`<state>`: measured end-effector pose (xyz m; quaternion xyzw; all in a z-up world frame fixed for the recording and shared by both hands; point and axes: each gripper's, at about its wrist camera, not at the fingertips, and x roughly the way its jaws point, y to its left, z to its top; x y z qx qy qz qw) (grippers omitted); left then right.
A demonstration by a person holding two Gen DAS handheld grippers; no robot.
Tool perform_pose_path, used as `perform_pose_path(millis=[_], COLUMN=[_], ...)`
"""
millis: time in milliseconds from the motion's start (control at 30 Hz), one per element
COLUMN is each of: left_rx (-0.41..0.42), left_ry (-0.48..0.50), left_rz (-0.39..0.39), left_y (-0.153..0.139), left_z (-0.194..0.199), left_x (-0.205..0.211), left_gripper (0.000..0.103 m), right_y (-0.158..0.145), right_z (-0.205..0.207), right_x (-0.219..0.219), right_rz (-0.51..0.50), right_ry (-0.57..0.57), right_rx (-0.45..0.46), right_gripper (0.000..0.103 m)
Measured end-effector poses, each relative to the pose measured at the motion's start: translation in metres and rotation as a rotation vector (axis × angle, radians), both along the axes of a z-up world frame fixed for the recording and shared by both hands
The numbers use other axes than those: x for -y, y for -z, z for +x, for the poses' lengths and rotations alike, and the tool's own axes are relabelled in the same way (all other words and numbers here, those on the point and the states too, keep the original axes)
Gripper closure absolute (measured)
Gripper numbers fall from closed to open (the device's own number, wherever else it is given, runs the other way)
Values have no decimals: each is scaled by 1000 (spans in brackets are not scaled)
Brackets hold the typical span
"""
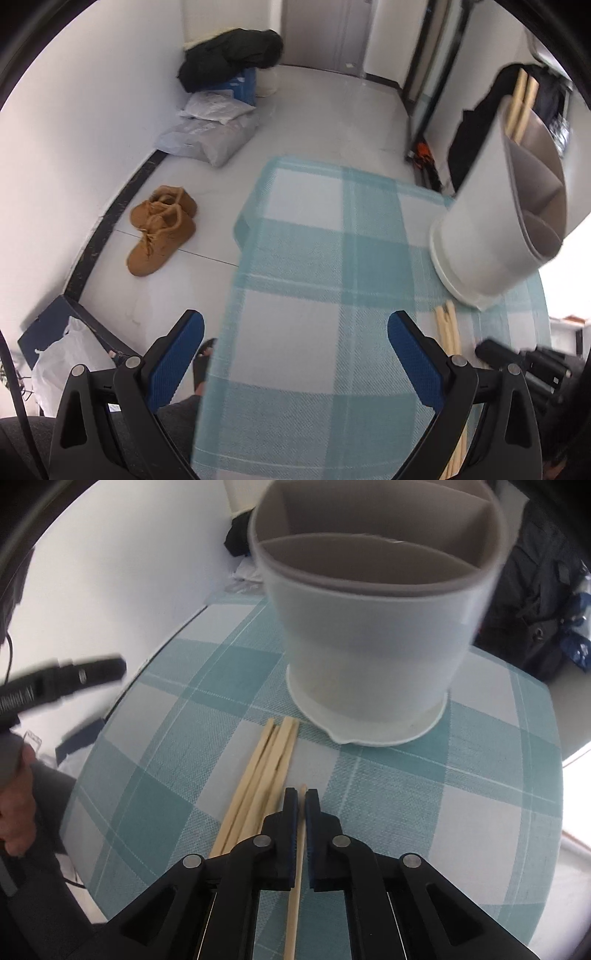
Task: Organize utensils
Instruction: 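Close the right gripper on one chopstick and lift it, then close the left gripper on a chopstick while the right gripper holds its chopstick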
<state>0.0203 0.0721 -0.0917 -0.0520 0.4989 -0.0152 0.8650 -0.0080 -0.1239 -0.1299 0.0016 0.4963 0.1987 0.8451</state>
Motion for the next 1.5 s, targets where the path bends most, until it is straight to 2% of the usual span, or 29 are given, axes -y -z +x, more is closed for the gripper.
perform_pose_path(millis=[133, 233, 333, 467, 633, 767, 900, 1033, 1233, 1400, 1500], left_rx=[-36, -41, -44, -83, -143, -137, -144, -136, -129, -102, -123], left_ry=[128, 226, 264, 265, 221, 216, 209, 199, 175, 175, 185], left_rz=[-30, -12, -3, 30, 52, 99, 36, 100, 76, 106, 96], left_y=[8, 8, 9, 19, 34, 33, 30, 35, 32, 32, 37], left_z=[-12, -18, -21, -20, -15, -16, -15, -10, -1, 2, 4], left_x=[31, 56, 70, 77, 71, 74, 73, 79, 79, 83, 84], left_gripper=[6, 6, 6, 6, 6, 6, 6, 6, 6, 6, 5], right_y=[-19, -30, -34, -36, -39, -42, -50, -50, -53, -54, -55], right_z=[-11, -16, -16, -17, -19, -16, -24, -23, -26, -28, -27], right_x=[38, 64, 88, 118, 130, 126, 130, 130, 131, 132, 133], right_rz=[142, 239, 308, 369, 409, 413, 421, 424, 422, 424, 427], right_ry=[117, 180, 245, 320, 364, 369, 376, 378, 375, 376, 376], right_rx=[38, 64, 73, 70, 78, 115, 135, 147, 161, 168, 168], right_gripper=[100, 100, 100, 100, 100, 100, 100, 100, 100, 100, 100])
